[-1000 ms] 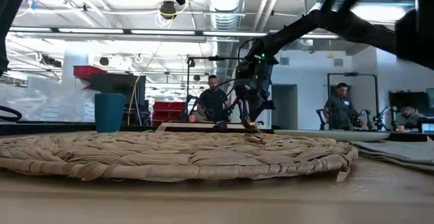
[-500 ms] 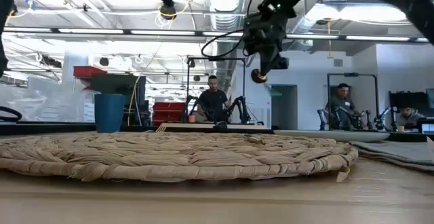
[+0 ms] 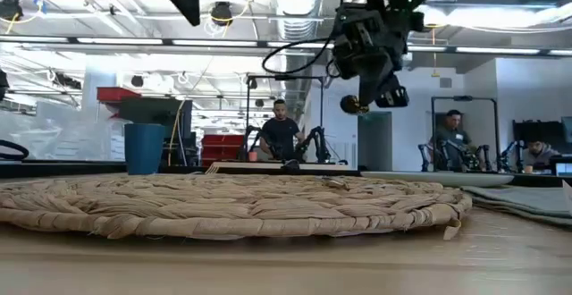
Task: Set table place
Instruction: Put the green spoon on the brown placemat to the right of the gold table knife
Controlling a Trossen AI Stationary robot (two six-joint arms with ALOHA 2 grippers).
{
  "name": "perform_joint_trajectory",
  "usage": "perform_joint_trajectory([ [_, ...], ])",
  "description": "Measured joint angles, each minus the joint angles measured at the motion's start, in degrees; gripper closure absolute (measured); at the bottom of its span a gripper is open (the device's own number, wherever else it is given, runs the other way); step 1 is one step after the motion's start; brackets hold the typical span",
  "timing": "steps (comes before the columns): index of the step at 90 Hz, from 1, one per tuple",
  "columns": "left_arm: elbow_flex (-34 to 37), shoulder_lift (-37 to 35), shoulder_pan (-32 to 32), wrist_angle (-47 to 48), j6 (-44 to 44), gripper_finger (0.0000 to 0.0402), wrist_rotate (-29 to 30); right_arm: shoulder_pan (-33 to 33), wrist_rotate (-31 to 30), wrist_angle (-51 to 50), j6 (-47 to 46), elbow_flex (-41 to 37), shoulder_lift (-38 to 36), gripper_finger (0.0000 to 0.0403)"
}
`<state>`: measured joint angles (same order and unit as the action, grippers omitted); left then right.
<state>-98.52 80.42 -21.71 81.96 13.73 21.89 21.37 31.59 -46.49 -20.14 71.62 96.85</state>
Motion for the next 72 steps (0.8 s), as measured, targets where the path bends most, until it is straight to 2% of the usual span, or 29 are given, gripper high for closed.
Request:
perform_joint_trajectory([
  [13, 0.65, 0.07, 0.0, 0.87, 1.16, 0.0373, -0.17, -2.29, 2.65, 6.31, -3.69, -2.44, -0.14, 0.0403],
  [72, 0.65, 0.04, 0.33, 0.62, 0.31, 0.0373, -0.15, -3.74, 2.95, 15.67, -5.64, -12.76, -0.03, 0.0403],
])
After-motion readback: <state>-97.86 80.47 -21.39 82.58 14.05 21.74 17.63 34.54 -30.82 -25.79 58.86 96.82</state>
